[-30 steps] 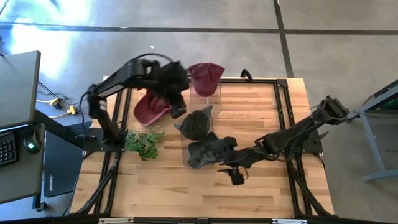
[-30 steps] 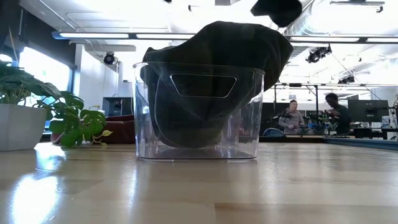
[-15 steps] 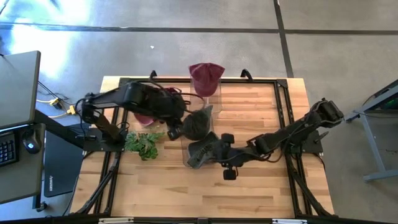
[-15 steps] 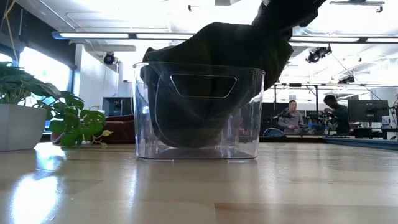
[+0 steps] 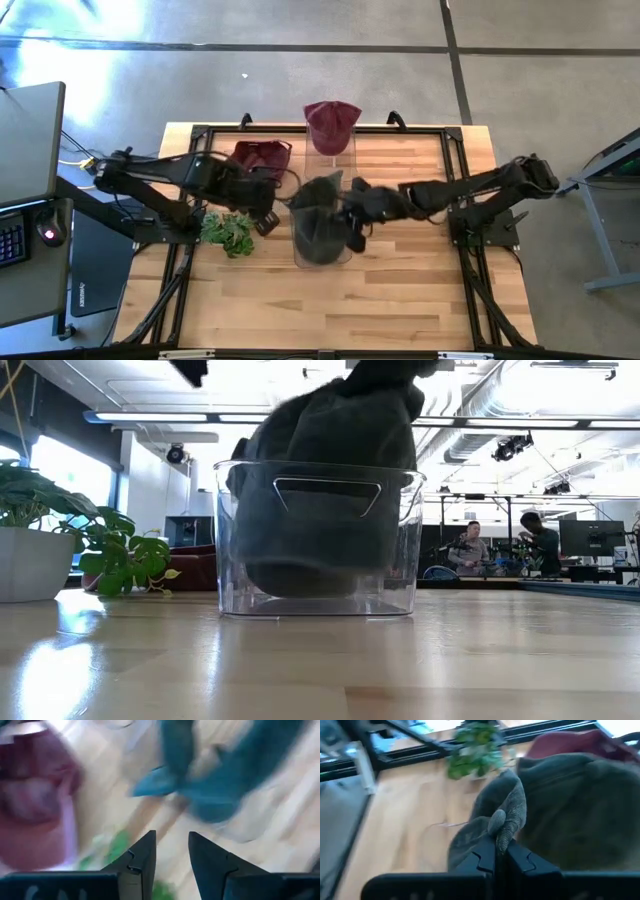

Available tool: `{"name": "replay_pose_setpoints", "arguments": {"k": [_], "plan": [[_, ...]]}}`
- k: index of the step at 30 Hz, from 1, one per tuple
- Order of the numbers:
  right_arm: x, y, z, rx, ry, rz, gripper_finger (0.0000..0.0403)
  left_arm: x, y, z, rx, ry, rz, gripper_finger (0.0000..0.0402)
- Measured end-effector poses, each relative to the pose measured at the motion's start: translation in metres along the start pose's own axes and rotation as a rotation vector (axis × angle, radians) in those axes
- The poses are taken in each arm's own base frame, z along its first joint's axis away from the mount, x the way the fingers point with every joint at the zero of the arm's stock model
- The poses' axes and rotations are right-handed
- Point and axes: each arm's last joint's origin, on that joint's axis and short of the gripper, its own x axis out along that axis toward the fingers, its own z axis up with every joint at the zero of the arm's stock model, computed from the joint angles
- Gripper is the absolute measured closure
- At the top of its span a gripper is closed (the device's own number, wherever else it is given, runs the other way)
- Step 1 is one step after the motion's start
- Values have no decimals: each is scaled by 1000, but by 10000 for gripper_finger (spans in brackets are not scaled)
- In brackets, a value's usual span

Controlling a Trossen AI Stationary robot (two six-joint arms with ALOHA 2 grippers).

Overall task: Pick & Place hat
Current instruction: Adjust the black cap, then adjust the bottom transparent bin

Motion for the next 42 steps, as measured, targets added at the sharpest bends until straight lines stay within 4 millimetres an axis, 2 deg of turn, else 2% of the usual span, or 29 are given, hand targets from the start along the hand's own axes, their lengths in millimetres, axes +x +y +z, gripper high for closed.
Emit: {"name": "replay_pose_setpoints", "arguments": {"k": [3,8,13,19,23,28,33,38,42], "plan": [[2,-19,5,-50,-12,-56,382,6,-4,-10,-20,-9,-30,298],[4,-39,15,-230,-61,-76,372,7,-16,-19,-23,-42,-75,300],[8,-54,17,-395,-44,-95,371,12,-28,-16,-36,-74,-119,300],[27,-62,7,-431,17,-121,367,13,-22,-19,-158,9,-92,300],[30,-63,5,-404,23,-120,331,15,-16,-21,-226,75,-48,300],[11,-60,15,-279,-28,-116,255,15,-15,-20,-250,69,-45,300],[-26,-57,27,-95,-96,-103,192,16,-16,-18,-260,86,-78,311],[-68,-54,30,148,-96,-1,166,30,-18,-21,-271,81,-112,357],[-79,-45,14,346,74,45,166,42,-14,-32,-280,127,-150,395]]}}
